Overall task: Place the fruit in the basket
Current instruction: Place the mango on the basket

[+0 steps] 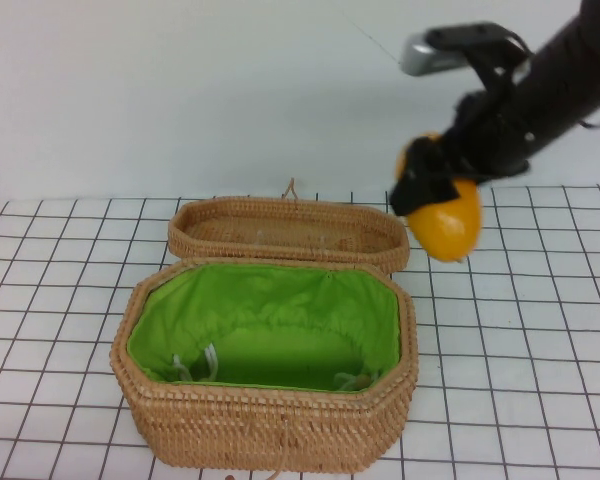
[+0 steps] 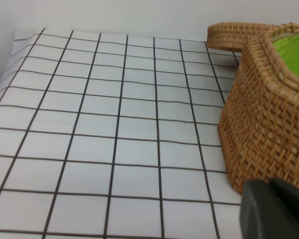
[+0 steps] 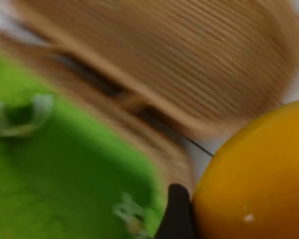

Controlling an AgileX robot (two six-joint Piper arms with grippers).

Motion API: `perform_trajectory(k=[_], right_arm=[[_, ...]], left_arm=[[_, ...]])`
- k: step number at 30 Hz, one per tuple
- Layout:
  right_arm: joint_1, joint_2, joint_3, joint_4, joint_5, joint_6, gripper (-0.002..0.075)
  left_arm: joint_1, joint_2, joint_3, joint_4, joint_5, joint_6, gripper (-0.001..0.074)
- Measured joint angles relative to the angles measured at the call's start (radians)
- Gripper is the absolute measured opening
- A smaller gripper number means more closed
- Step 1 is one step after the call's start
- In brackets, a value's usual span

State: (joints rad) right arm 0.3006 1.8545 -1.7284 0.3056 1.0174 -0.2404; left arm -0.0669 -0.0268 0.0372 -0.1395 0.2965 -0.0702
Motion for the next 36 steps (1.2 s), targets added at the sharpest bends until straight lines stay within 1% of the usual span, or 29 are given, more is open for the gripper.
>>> perform_trajectory(k=[4,7,10,13,16,19,23,26,29,31,36], right_arm=[[0.086,0.000,-0.073,0.045,-0.020,-0.263,0.0557],[0.144,0.002,-0.078,0.074,-0.048,-0.405,0.0557],[0.203,0.028,-0.078,0.093,-0.056,-0.499,0.0556],[0.257,0.080,-0.078,0.093,-0.056,-0.552,0.0556],[0.295,0.142,-0.078,0.091,-0.056,-0.561,0.0556],[0.310,0.200,-0.078,0.079,-0.047,-0.561,0.0556],[0.317,0.246,-0.078,0.014,-0.019,-0.481,0.0564],[0.317,0.253,-0.078,-0.043,-0.017,-0.388,0.0606],[0.317,0.253,-0.078,-0.080,-0.022,-0.307,0.0666],[0.317,0.253,-0.078,-0.089,-0.009,-0.291,0.0681],[0.317,0.251,-0.078,-0.089,0.048,-0.289,0.0690]], left_arm=[[0.000,0.000,0.000,0.000,0.000,0.000,0.0001],[0.000,0.000,0.000,0.000,0.000,0.000,0.0001],[0.000,0.000,0.000,0.000,0.000,0.000,0.0001],[0.000,0.000,0.000,0.000,0.000,0.000,0.0001],[0.000,0.000,0.000,0.000,0.000,0.000,0.0001],[0.000,0.000,0.000,0.000,0.000,0.000,0.0001],[0.000,0.000,0.000,0.000,0.000,0.000,0.0001],[0.000,0.000,0.000,0.000,0.000,0.000,0.0001],[0.000,0.000,0.000,0.000,0.000,0.000,0.0001],[0.000,0.000,0.000,0.000,0.000,0.000,0.0001],[0.000,0.000,0.000,0.000,0.000,0.000,0.0001]])
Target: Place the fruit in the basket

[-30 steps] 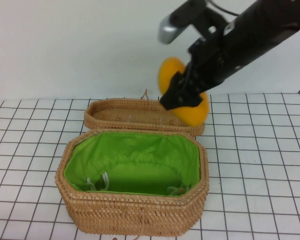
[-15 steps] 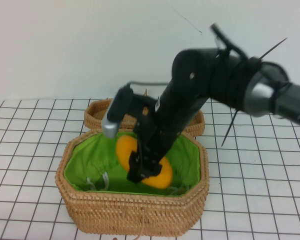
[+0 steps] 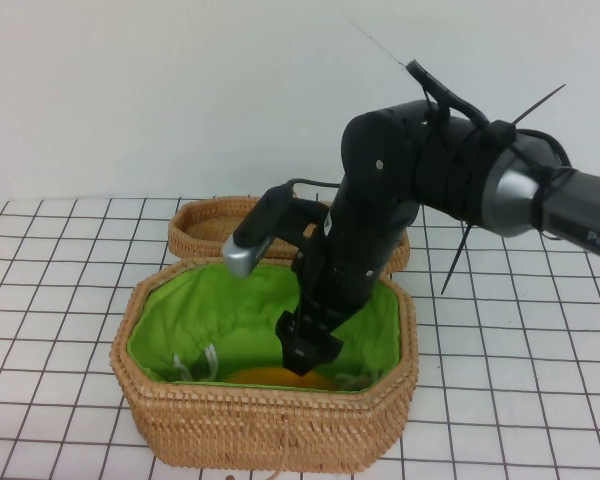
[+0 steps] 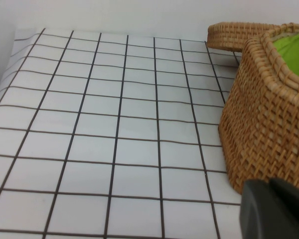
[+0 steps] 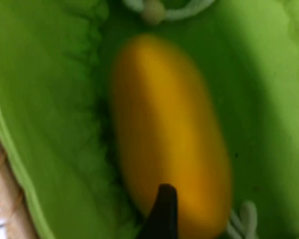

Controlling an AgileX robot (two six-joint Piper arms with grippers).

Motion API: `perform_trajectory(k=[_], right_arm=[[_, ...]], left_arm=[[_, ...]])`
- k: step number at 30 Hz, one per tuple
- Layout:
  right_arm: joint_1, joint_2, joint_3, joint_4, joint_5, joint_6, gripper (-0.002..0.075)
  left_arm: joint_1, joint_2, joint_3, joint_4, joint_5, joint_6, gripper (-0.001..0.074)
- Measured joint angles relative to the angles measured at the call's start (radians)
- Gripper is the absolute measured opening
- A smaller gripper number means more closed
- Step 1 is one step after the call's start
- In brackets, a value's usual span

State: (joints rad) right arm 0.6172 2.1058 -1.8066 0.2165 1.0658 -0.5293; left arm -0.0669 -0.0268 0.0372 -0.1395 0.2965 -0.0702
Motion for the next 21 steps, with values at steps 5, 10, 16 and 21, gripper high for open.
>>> perform_trajectory(k=[5,10,16,21], right_arm=[[0.000,-0.071,0.002,0.002,-0.006,-0.007,0.0550],[-0.021,-0.224,0.002,-0.032,-0.012,-0.042,0.0122],[-0.084,-0.412,0.002,-0.062,0.044,-0.042,0.0012],[-0.132,-0.576,0.031,-0.010,0.008,-0.042,0.0005]], left_arm=[[0.000,0.000,0.000,0.000,0.000,0.000,0.0001],[0.000,0.000,0.000,0.000,0.000,0.000,0.0001],[0.000,0.000,0.000,0.000,0.000,0.000,0.0001],[0.000,0.000,0.000,0.000,0.000,0.000,0.0001]])
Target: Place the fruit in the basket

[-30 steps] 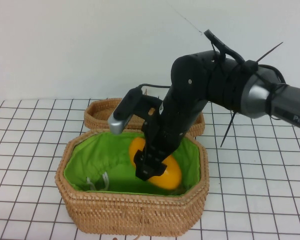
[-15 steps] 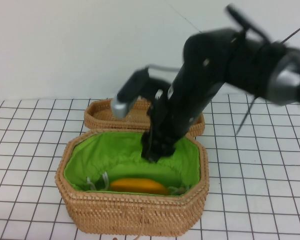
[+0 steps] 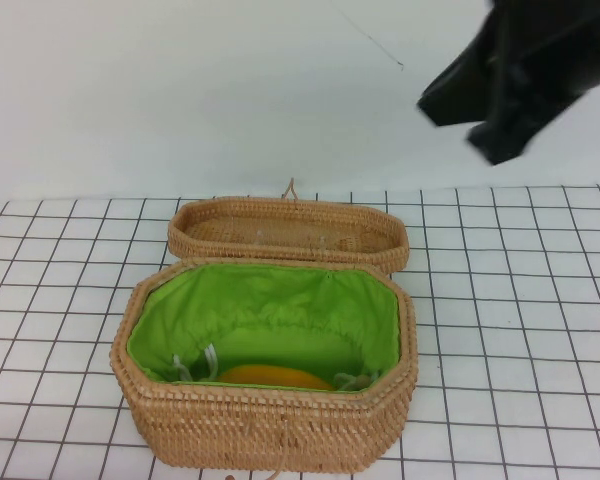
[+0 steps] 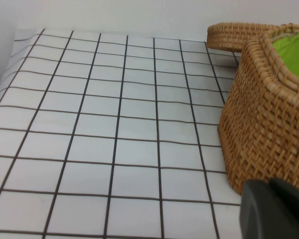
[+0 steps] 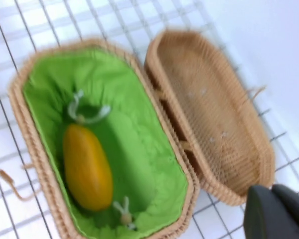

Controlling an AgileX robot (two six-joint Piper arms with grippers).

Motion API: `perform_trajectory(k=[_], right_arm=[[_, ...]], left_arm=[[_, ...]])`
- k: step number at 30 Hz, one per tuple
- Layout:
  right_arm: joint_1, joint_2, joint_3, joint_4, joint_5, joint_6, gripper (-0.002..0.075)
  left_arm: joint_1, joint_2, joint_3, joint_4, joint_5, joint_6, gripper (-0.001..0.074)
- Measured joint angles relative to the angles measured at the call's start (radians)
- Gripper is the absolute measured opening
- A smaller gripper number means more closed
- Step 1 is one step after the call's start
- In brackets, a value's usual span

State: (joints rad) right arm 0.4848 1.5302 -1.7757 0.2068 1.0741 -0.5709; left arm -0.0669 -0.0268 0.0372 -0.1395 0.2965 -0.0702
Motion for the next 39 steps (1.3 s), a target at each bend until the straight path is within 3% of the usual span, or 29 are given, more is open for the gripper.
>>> perform_trajectory(k=[13,22,30,34,39], right_arm=[[-0.003,-0.410,0.548,0.082,-0.178,0.101,0.0001],[-0.003,-0.380,0.599,0.086,-0.018,0.101,0.0000],[-0.003,-0.391,0.599,0.080,-0.025,0.100,0.0000],[-0.023,-0.483,0.633,0.055,-0.221,0.024,0.0000],[-0.162,-0.690,0.829,0.144,-0.595,0.024,0.0000]], left_arm=[[0.000,0.000,0.000,0.000,0.000,0.000,0.0001],[0.000,0.000,0.000,0.000,0.000,0.000,0.0001],[0.000,0.000,0.000,0.000,0.000,0.000,0.0001],[0.000,0.000,0.000,0.000,0.000,0.000,0.0001],[0.000,0.000,0.000,0.000,0.000,0.000,0.0001]])
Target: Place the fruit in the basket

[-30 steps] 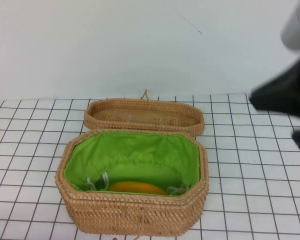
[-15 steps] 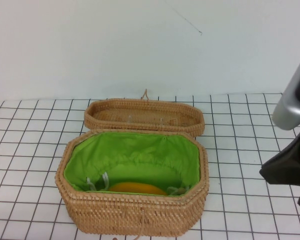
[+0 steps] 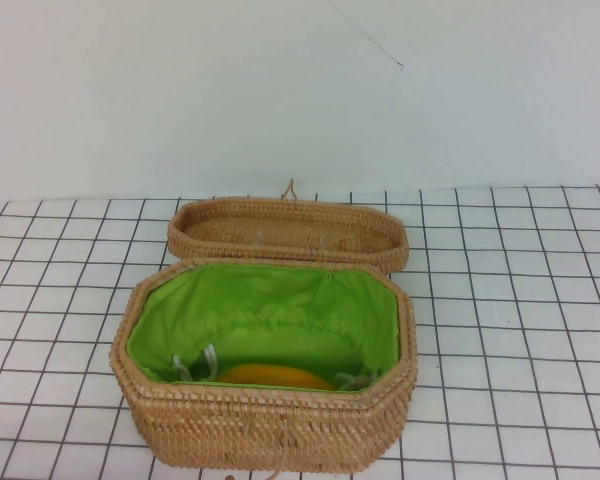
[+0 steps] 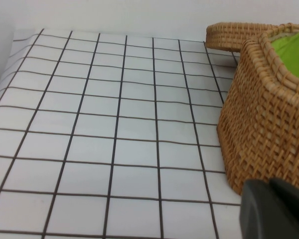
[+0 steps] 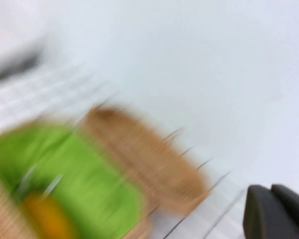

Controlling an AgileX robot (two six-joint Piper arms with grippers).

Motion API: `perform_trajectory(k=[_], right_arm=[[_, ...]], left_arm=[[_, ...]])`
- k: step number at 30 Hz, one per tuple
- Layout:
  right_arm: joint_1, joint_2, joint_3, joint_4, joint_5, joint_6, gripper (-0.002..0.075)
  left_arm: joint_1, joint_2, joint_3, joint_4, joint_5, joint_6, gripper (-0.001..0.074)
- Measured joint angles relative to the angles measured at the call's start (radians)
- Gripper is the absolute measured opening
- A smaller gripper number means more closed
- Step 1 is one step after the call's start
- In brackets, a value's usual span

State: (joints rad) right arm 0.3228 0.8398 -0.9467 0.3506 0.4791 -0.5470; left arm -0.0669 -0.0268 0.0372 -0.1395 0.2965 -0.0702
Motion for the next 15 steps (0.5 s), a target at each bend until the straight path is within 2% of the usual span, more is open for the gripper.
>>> perform_trajectory(k=[7,15], right_arm=[[-0.211,-0.335,0.395,0.073,-0.382,0.000,-0.0001],[-0.399,-0.702,0.765,0.082,-0.454,0.000,-0.0001]], left_arm=[[0.000,0.000,0.000,0.000,0.000,0.000,0.0001],[0.000,0.000,0.000,0.002,0.000,0.000,0.0001]])
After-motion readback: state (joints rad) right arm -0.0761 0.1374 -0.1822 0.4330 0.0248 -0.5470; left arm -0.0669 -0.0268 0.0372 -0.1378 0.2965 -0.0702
